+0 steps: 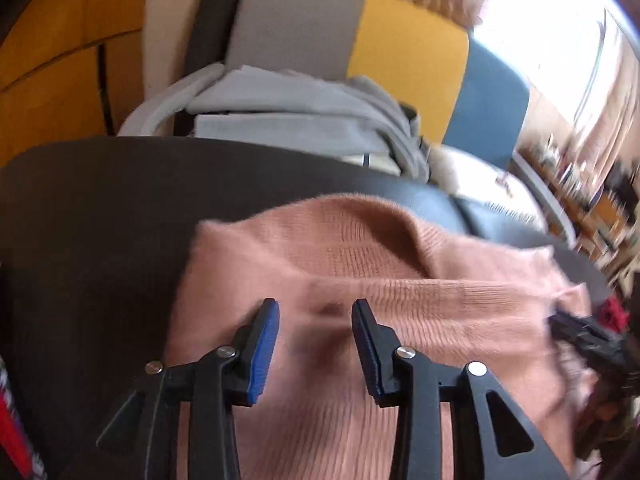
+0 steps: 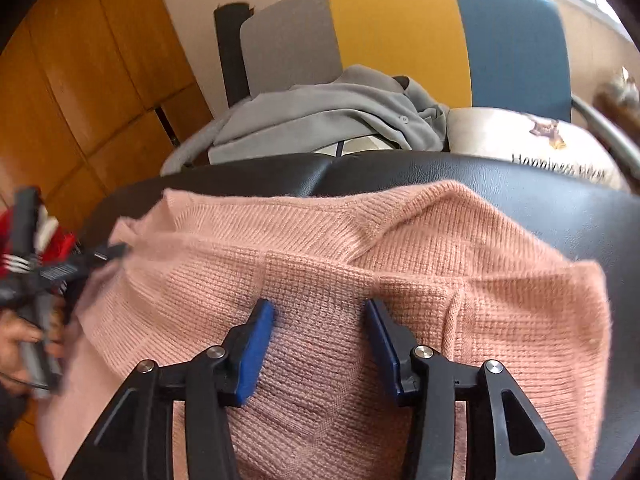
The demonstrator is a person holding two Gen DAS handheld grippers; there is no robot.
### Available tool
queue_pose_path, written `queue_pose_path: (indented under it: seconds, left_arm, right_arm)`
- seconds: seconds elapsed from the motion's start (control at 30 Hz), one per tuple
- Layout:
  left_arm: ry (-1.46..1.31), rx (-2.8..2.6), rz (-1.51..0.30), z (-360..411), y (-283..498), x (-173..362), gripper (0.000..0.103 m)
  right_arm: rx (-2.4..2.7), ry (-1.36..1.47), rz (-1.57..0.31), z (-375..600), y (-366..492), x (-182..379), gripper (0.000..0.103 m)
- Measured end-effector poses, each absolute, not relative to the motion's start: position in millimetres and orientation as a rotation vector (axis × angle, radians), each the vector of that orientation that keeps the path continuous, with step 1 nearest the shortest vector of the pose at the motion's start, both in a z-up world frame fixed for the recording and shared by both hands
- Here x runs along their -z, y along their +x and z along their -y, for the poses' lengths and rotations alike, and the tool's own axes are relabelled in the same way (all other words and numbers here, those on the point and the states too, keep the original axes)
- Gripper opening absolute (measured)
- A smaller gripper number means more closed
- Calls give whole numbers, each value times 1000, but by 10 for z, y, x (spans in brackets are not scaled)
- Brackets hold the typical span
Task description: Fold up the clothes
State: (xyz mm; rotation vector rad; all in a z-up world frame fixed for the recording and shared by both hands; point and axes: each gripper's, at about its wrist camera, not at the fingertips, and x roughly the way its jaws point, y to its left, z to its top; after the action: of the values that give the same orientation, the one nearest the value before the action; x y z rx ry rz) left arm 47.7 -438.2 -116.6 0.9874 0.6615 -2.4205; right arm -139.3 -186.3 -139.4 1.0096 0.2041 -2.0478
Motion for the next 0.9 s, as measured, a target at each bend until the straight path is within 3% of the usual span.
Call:
queue_pose_path:
  seconds: [0.2,0.37,0.6,0.77,0.9]
  left_arm:
    - [980,2447,-692,4148,1134,1136,40]
    - [1073,2399,-621,4116,1231,1498,40]
    - [1102,2429,-728,4290,1310,1423,40]
    - [1034,2444,-759,4144,1966,1236,46]
    - [1037,2460,-809,3859,2534,1259,49]
  right_arm:
    - [2019,931,-223,1746,-935,1043,54]
    - [2030,994,-287,1624,-784,1321,59]
    - [2051,989,-264,1567,-888,1415,60]
    - [2135,996,-370,1515,-1014,1395,62]
    - [2148,1055,-321,1376,-972,1283,73]
